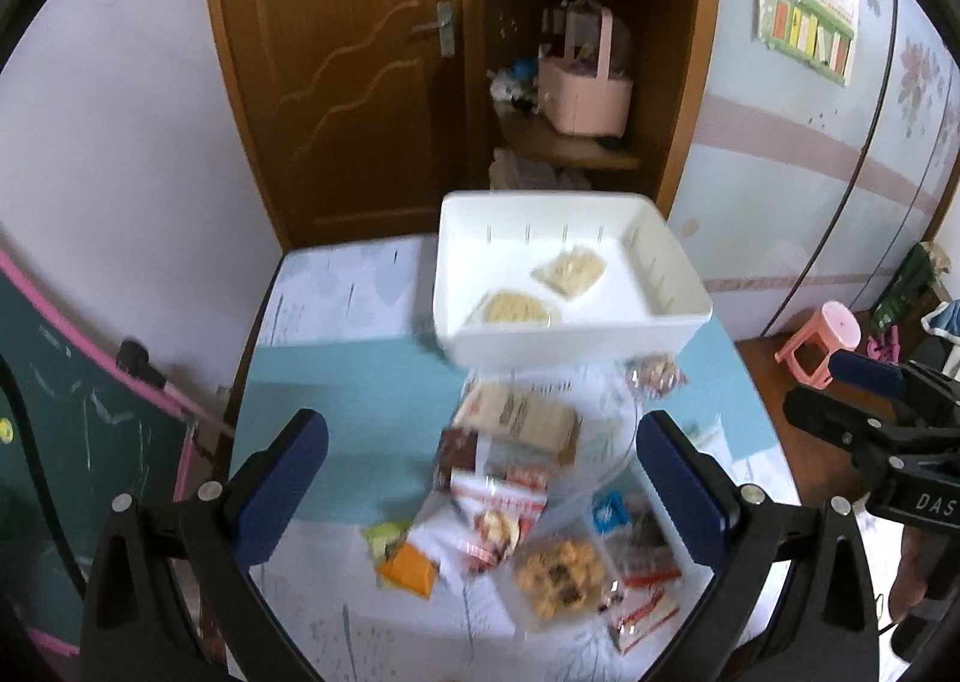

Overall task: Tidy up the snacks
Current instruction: 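Grasp the round-cookie bag with the left gripper while the right grasps the large clear bag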

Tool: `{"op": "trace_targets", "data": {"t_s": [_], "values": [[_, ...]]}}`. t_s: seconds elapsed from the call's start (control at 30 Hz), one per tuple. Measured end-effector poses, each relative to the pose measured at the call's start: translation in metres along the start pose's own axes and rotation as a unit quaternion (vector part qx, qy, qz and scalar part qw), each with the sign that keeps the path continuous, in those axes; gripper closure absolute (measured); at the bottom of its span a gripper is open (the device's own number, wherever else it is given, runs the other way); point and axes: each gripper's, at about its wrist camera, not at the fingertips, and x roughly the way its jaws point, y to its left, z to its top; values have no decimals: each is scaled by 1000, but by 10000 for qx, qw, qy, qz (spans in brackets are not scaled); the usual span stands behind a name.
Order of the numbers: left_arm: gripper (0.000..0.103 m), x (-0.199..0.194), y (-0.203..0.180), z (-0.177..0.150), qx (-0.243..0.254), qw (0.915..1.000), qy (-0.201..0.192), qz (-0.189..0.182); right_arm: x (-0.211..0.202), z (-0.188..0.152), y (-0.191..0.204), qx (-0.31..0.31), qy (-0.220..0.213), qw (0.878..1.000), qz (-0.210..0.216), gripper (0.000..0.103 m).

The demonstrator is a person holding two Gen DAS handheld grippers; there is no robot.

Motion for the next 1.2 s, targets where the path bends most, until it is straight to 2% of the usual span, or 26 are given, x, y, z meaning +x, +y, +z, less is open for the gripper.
{"op": "trace_targets", "data": {"t_s": [0.1, 0.23, 0.4, 0.57, 0.77, 1.0, 1.2], "values": [[1, 10, -1, -22, -32, 9994, 339, -98, 6, -19, -3, -51, 266, 9996, 81, 25], [1, 28, -6, -54, -97, 9961, 822, -310, 15, -47, -7, -90, 496, 9986, -134, 25], [1, 63, -17, -87, -234, 9863, 1464, -718, 42, -76, -19, 4, 870, 9956, -353, 25], [1, 101, -31, -110, -411, 9764, 1924, -889, 79, -102, -36, 25, 1256, 9907, -528, 19], [1, 136, -44, -124, -621, 9702, 2187, -845, 107, -116, -44, -75, 1381, 9882, -658, 13], [1, 169, -42, -133, -1013, 9617, 2478, -599, 142, -122, -46, -249, 1565, 9841, -798, 9], [1, 191, -33, -140, -1238, 9553, 2650, -422, 164, -130, -59, 27, 1870, 9795, -754, 2]]}}
